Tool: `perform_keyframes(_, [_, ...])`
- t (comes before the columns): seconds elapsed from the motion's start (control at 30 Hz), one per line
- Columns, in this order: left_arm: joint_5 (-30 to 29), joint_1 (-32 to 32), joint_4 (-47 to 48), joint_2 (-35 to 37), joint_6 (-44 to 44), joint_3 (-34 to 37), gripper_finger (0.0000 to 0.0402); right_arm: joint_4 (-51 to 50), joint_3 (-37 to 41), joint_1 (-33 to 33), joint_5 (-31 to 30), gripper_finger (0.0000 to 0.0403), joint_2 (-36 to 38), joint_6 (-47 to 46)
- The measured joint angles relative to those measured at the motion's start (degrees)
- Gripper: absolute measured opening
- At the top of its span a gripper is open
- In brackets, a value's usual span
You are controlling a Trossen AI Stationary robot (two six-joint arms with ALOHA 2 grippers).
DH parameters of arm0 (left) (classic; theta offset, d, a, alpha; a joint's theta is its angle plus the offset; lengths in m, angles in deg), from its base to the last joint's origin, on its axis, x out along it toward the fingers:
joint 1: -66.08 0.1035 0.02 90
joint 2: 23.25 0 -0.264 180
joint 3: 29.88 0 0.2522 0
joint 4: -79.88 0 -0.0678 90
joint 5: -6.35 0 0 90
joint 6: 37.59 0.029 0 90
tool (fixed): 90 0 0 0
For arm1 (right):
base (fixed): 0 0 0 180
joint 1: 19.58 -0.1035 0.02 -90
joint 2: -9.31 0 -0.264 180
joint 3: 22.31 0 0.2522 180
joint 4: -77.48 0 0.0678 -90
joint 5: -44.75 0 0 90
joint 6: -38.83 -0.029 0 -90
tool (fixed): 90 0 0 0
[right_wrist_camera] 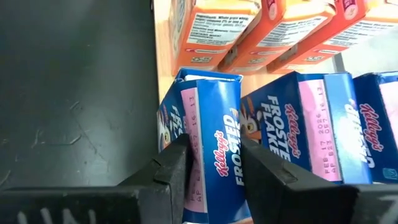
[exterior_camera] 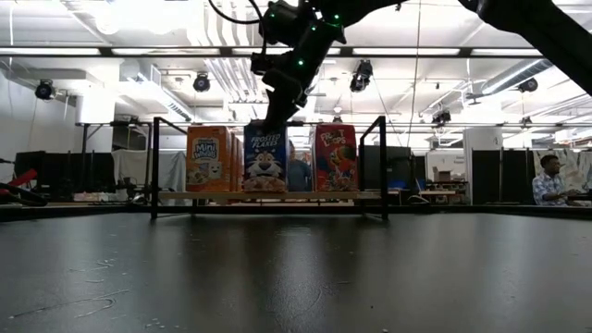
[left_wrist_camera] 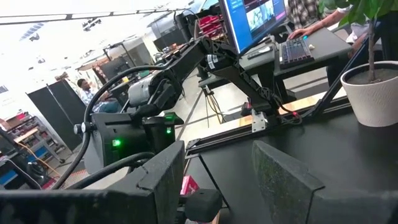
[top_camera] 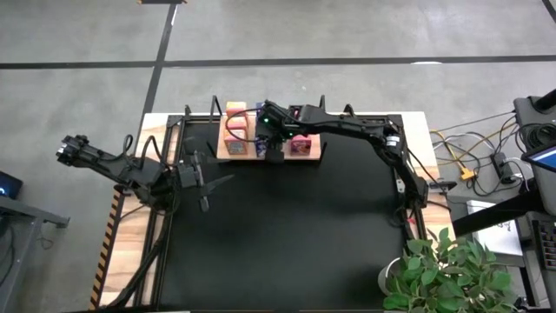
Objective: Stack cereal on shelf
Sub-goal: Put the blue cereal box on the shelf aligned with other blue cereal boxes
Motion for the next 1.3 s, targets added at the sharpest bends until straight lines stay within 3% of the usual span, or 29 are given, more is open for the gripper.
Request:
perform_keyframes(0.43, [0.0, 0.0, 0.2, 0.0, -0.3, 0.0, 0.0173, -0.2, -0.3, 0.0, -0.5, 0.0187, -0.1, 0.3])
perform_keyframes(0.77, [0.0, 0.0, 0.3, 0.0, -2.1, 0.7, 0.0173, -0.4, -0.3, -0.6, -0.4, 0.0192, 2.8, -0.7])
perform_keyframes(1.03, [0.0, 0.0, 0.3, 0.0, -3.5, 1.5, 0.0173, -1.1, -0.3, -2.1, -0.3, 0.016, 6.1, -0.9])
perform_keyframes(1.2, [0.0, 0.0, 0.1, 0.0, -4.7, 2.6, 0.0173, -5.2, -0.2, -3.8, 0.9, 0.0104, 7.6, -0.9])
perform_keyframes(1.3, [0.1, 0.0, -0.2, 0.0, -5.7, 4.2, 0.0173, -8.3, 0.1, -4.4, 5.9, 0.0063, 7.6, -1.7])
